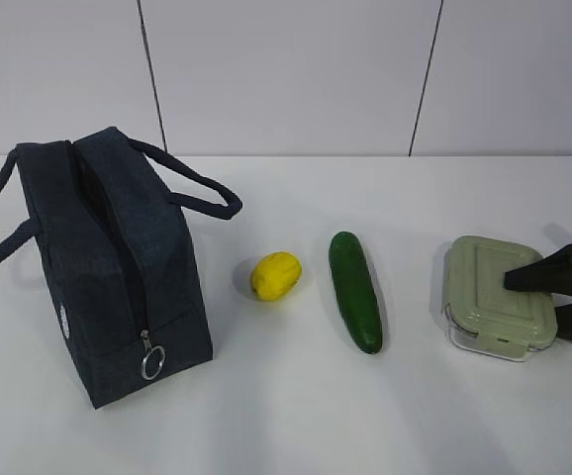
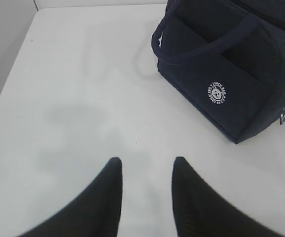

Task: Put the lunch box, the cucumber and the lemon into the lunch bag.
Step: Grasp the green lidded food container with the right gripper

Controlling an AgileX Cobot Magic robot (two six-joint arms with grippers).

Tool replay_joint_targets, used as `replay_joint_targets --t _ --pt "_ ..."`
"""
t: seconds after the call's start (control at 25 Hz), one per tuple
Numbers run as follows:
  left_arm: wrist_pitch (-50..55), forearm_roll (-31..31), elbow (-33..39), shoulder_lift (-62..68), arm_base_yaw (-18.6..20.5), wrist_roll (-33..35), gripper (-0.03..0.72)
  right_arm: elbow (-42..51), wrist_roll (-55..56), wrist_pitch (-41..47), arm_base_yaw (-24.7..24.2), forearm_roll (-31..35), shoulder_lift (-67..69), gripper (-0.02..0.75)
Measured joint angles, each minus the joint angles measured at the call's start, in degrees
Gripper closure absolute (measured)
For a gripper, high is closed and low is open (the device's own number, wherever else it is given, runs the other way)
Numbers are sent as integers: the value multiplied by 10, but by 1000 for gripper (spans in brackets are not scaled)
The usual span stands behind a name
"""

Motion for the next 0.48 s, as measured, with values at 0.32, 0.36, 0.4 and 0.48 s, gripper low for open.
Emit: replay_joint_targets --t 0.32,0.36,0.4,0.48 --pt "0 0 0 0 0 0 447 0 0 3 0 -2 2 192" --pt "0 0 0 0 0 0 447 0 0 4 0 -2 2 214" --pt "0 0 0 0 0 0 447 0 0 8 0 -2 2 236" --pt "0 0 0 0 0 0 447 0 -1 12 0 -2 2 271"
